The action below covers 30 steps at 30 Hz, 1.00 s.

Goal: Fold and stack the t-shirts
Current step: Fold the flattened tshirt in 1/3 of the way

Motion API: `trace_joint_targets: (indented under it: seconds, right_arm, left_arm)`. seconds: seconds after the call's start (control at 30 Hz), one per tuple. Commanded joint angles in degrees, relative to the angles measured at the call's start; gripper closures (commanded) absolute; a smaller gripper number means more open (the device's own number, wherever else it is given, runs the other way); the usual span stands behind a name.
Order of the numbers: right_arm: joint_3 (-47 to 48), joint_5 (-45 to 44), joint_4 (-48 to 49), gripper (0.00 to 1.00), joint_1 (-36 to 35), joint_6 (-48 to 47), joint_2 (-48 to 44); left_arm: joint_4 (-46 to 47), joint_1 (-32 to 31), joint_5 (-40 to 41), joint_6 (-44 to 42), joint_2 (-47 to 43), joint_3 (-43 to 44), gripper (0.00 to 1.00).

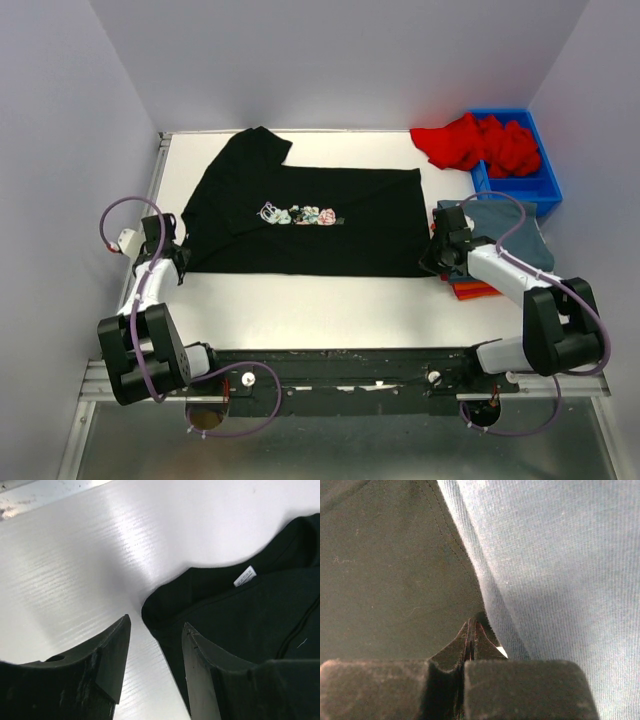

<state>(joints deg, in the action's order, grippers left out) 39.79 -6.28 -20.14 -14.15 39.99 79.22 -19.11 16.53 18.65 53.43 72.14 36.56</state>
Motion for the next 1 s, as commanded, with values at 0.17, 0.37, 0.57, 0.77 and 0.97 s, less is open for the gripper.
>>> trace_joint_targets:
  seconds: [0.17, 0.37, 0.57, 0.77, 0.97]
  right_arm:
    - [-0.6, 2.2, 1.3, 0.99, 0.0, -0.3, 1.0]
    - [-0.3, 3.4, 1.6, 0.99, 0.0, -0.6, 2.3]
    - [-0.2, 3.9, 1.8, 0.99, 0.0, -0.8, 2.4]
    - [-0.1, 4.3, 1.8, 0.99, 0.0, -0.9, 2.9]
    - [-0.1, 4.6, 1.7, 0.99, 0.0, -1.1, 3.1]
  left_arm:
    - [5.6, 1.3, -3.0, -4.6, 0.7, 2.7, 0.5]
    - [2.2, 1.0, -4.7, -8.1, 6.1, 5.9, 0.47]
    - [1.5, 0.4, -4.2, -9.9, 8.1, 6.5, 0.47]
    - [0.5, -2.0, -3.6, -11.1, 11.5, 8.0, 0.48]
    - [-0.4, -2.5, -1.5, -11.7, 14.2, 9.2, 0.83]
